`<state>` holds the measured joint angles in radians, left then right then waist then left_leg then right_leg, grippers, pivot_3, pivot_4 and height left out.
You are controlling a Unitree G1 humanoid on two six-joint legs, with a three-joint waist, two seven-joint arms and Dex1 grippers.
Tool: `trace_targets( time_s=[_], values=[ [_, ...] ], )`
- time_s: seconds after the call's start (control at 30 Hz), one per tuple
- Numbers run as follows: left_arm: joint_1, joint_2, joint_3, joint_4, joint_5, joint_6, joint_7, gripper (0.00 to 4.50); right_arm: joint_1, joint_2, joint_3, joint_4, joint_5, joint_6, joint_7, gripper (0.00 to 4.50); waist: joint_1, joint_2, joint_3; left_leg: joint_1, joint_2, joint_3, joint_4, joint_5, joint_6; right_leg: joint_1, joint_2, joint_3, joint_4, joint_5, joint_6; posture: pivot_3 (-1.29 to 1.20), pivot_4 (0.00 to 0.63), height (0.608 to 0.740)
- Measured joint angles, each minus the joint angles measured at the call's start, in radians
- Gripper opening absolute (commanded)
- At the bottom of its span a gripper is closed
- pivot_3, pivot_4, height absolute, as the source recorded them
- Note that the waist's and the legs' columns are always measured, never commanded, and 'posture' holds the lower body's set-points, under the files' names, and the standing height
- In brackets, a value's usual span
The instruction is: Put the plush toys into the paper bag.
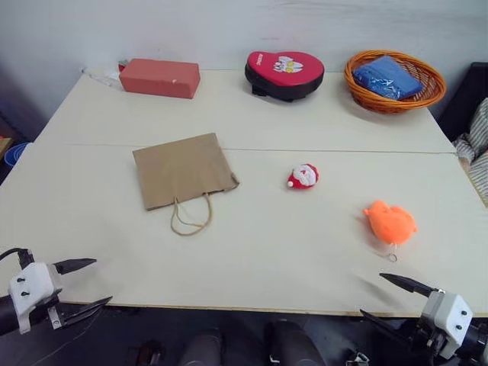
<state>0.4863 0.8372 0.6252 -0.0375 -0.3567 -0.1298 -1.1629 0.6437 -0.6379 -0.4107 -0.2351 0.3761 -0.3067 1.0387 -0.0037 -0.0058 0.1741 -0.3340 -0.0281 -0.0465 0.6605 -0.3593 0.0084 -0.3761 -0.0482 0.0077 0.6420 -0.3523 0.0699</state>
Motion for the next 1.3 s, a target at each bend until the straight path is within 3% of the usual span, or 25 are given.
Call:
trace_targets(
  time_s=[0.1,0.2,0.37,0.53,0.63,0.77,0.87,0.97,1.23,1.3],
  values=[
    [-0.004,0.002,0.004,0.006,-0.014,0.017,-0.011,4.50,-0.015,0.009,0.006,0.002,-0.001,-0.001,-0.012,4.45,0.002,0.000,0.000,0.000,0.000,0.000,0.000,0.000,0.000,0.000,0.000,0.000,0.000,0.000,0.000,0.00,0.150,0.740],
    [-0.039,0.048,-0.015,-0.039,-0.099,0.187,-0.019,4.50,-0.086,0.068,0.042,-0.029,-0.001,0.032,-0.091,4.45,0.001,0.000,0.000,0.000,0.000,-0.001,0.000,0.000,0.000,0.000,0.000,0.000,0.001,0.000,0.000,0.00,0.150,0.740],
    [-0.276,0.157,-0.106,-0.162,-0.170,0.390,0.021,4.50,-0.167,0.104,0.130,-0.166,0.052,0.106,-0.152,4.45,0.015,0.004,0.001,-0.001,0.000,-0.001,0.001,0.002,-0.005,-0.001,0.000,-0.001,0.001,0.000,0.000,0.00,0.150,0.740],
    [-0.536,0.164,-0.365,-0.148,-0.046,0.365,0.051,4.50,-0.254,0.140,0.239,-0.273,0.059,0.140,-0.200,4.45,0.002,0.005,0.001,-0.002,0.000,-0.001,0.001,0.003,-0.007,-0.003,0.002,-0.001,0.002,0.000,0.000,0.00,0.150,0.740],
    [-0.667,0.161,-0.514,-0.061,0.100,0.267,0.055,4.50,-0.286,0.145,0.294,-0.290,0.032,0.147,-0.219,4.45,-0.003,0.005,0.001,-0.002,0.000,0.000,0.001,0.003,-0.008,-0.004,0.003,0.000,0.002,0.000,0.000,0.00,0.150,0.740],
    [-0.823,0.053,-0.645,0.062,0.206,0.168,0.071,4.50,-0.323,0.154,0.324,-0.292,0.002,0.161,-0.260,4.45,0.003,0.004,0.001,-0.006,0.000,0.000,0.004,0.003,-0.008,-0.007,0.003,0.000,0.004,0.000,0.000,0.00,0.150,0.740],
    [-0.898,-0.002,-0.696,0.150,0.244,0.100,0.068,3.87,-0.330,0.162,0.325,-0.291,-0.013,0.176,-0.297,4.50,0.004,0.003,0.001,-0.009,0.000,0.000,0.005,0.004,-0.009,-0.010,0.003,0.000,0.006,0.000,0.001,0.00,0.150,0.740],
    [-0.948,-0.025,-0.702,0.217,0.241,0.082,0.052,2.89,-0.323,0.164,0.324,-0.288,-0.026,0.179,-0.320,4.50,0.002,0.002,0.000,-0.020,0.000,0.001,0.010,0.005,-0.010,-0.022,0.003,0.000,0.015,0.000,0.001,0.00,0.150,0.740],
    [-1.076,-0.091,-0.723,0.391,0.238,0.000,-0.015,0.27,-0.315,0.164,0.324,-0.280,-0.067,0.196,-0.364,4.50,0.012,0.001,0.000,-0.021,-0.001,0.000,0.020,0.005,-0.010,-0.021,0.003,0.000,0.017,0.000,0.001,0.00,0.150,0.740],
    [-1.114,-0.126,-0.721,0.401,0.199,0.031,-0.052,0.01,-0.314,0.164,0.323,-0.280,-0.065,0.202,-0.367,4.50,0.014,0.001,0.000,-0.021,-0.001,0.000,0.020,0.005,-0.009,-0.020,0.003,0.000,0.017,0.000,0.001,0.00,0.150,0.740]
  ],
)
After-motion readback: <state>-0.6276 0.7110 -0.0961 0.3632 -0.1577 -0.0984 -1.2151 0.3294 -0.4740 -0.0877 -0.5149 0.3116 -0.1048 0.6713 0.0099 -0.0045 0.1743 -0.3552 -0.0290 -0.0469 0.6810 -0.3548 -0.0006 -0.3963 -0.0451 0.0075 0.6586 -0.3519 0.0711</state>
